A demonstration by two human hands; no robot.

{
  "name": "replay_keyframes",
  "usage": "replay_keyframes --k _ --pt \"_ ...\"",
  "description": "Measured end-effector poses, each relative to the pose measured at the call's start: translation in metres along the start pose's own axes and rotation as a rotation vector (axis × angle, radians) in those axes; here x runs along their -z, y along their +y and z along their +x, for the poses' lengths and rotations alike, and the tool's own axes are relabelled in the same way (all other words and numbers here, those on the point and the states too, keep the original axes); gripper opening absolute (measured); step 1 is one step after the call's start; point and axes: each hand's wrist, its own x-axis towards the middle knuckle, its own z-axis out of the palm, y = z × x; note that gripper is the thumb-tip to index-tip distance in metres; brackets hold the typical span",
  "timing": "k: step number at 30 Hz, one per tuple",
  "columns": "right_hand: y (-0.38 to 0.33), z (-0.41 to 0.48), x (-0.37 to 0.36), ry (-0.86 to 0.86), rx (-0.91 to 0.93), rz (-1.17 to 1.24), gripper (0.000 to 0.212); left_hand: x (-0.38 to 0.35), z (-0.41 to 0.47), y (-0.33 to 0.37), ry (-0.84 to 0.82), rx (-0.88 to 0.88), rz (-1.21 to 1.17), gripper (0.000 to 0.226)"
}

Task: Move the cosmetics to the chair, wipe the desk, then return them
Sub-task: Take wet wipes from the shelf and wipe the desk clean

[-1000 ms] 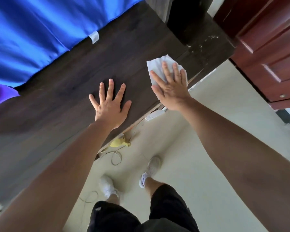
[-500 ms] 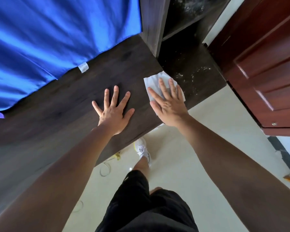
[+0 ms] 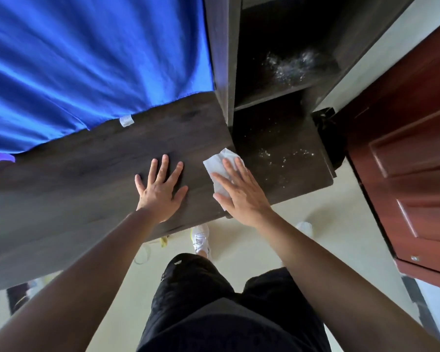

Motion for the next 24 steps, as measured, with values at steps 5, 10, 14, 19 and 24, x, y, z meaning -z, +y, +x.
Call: replay_keyframes --k 5,10,14,19,24 --pt "0.019 -0.007 0.010 0.041 0.101 0.194 0.031 -0.014 -0.035 0.047 0.042 0.220 -0.107 0.062" --pt "0.049 -0.014 0.034 0.008 0.117 0.322 0.022 -0.031 -0.068 0.108 0.023 0.392 -0.195 0.065" --pt "0.066 -0.044 0.053 0.029 0.037 0.451 0.020 -0.042 -0.103 0.151 -0.052 0.416 -0.220 0.069" --pt "0.095 -0.068 0.093 0.056 0.014 0.448 0.015 -0.041 -0.108 0.182 0.006 0.382 -0.236 0.066" --pt "0.146 -0.093 0.121 0.121 -0.078 0.334 0.018 -0.045 -0.088 0.235 0.107 0.224 -0.249 0.061"
